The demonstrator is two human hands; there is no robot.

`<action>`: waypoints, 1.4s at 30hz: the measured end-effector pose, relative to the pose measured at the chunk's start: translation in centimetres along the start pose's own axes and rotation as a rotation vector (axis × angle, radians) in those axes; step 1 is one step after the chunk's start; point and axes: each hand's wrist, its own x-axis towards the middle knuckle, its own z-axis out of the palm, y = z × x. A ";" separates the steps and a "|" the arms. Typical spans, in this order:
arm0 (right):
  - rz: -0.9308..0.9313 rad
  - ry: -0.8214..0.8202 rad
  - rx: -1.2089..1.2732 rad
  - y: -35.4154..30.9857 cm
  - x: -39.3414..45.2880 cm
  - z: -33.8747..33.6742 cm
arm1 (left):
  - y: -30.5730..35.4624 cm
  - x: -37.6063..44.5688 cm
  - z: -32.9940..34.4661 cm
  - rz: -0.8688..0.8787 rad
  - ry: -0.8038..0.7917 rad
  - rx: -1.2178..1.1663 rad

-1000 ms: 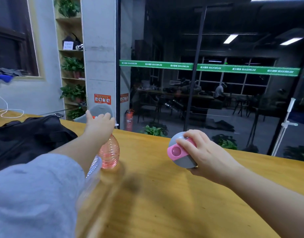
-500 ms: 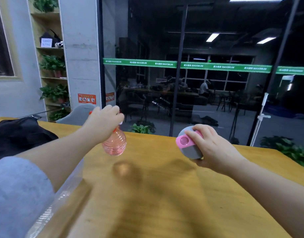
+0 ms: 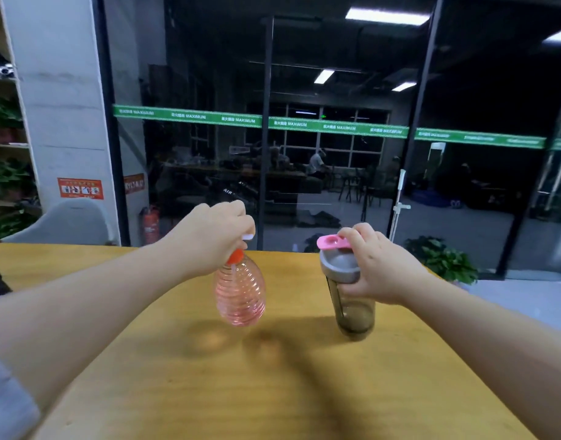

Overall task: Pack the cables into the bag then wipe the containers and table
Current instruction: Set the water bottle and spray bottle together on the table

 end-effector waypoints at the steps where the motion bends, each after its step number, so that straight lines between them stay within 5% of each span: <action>1: 0.008 -0.009 -0.011 0.5 -0.4 -0.3 | 1.0 0.2 -0.2 0.020 -0.001 -0.019; 12: 0.075 -0.064 -0.073 5.0 -4.3 -2.4 | 9.0 3.0 -1.7 0.111 -0.034 -0.151; 19: 0.194 -0.021 0.240 6.1 -6.1 -1.8 | 12.8 4.4 -2.6 0.187 -0.044 -0.234; 29: 0.065 -0.095 0.409 6.3 -4.9 -1.2 | 17.1 4.9 -2.8 0.286 -0.064 -0.310; 36: 0.166 -0.221 0.602 7.2 -3.8 -1.6 | 19.0 5.3 -2.5 0.269 -0.017 -0.461; 42: 0.217 -0.174 0.570 8.4 -4.2 -2.0 | 19.5 5.9 -2.4 0.144 -0.060 -0.531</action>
